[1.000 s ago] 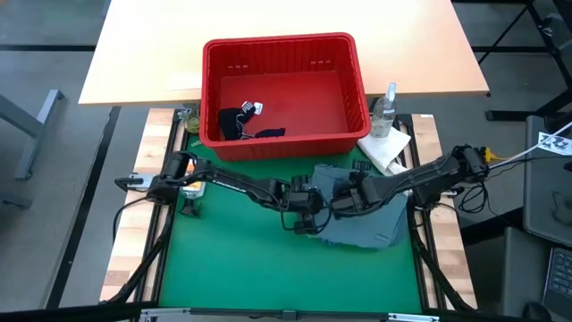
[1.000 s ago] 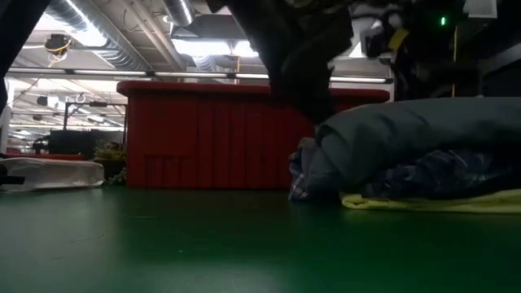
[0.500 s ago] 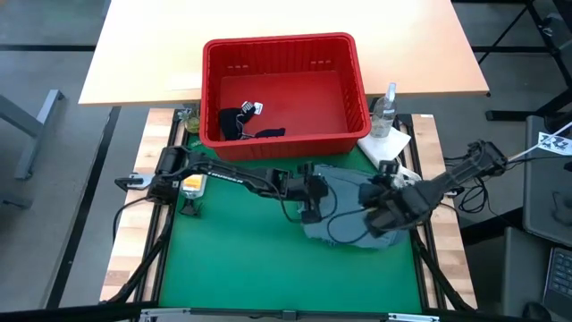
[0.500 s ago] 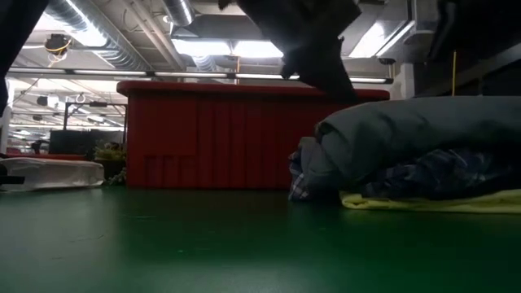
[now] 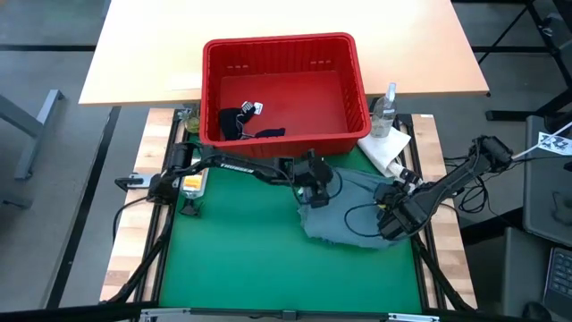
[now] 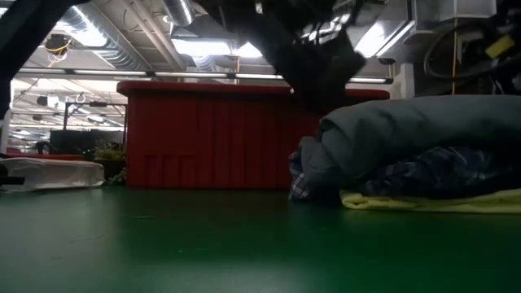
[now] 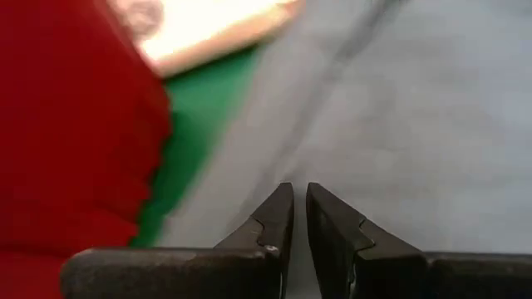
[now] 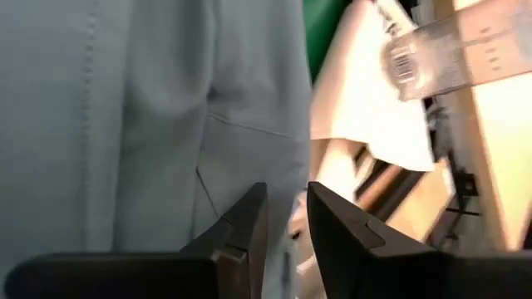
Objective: Fold Laundry from Bin
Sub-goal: Fold the blue pants on top of the blue shirt
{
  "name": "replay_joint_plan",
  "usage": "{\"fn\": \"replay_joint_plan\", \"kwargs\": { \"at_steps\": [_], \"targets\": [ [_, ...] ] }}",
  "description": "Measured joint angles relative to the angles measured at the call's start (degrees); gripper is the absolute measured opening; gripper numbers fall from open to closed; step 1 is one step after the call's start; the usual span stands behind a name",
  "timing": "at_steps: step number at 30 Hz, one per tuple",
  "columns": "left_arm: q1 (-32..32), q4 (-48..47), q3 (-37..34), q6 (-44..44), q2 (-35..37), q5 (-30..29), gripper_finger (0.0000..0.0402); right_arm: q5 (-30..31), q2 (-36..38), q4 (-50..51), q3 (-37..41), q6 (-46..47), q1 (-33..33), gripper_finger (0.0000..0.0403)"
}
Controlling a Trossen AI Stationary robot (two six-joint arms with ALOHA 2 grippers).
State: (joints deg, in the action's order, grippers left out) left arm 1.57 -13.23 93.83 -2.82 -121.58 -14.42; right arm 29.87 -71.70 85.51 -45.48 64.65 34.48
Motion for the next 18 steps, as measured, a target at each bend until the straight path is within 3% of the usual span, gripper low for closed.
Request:
{"fn": "replay_joint_plan", "kwargs": {
  "at_steps": [4, 11, 18],
  "targets": [
    [2.79, -0.29, 0.06, -1.66, -2.55, -0.85, 0.0034, 0.02, 0.34, -4.29, 4.24, 0.79, -0.37, 0.0088],
    [5.23, -1.25, 0.12, -4.53, -5.39, 2.15, 0.0034, -1.14, -0.03, -4.97, 3.66, -0.88, -2.85, 0.0088],
    [5.19, -1.77, 0.08, -4.10, -4.93, 0.95, 0.0031, -5.30, -0.03, -4.93, 3.66, -6.25, -6.89, 0.0088]
  ]
}}
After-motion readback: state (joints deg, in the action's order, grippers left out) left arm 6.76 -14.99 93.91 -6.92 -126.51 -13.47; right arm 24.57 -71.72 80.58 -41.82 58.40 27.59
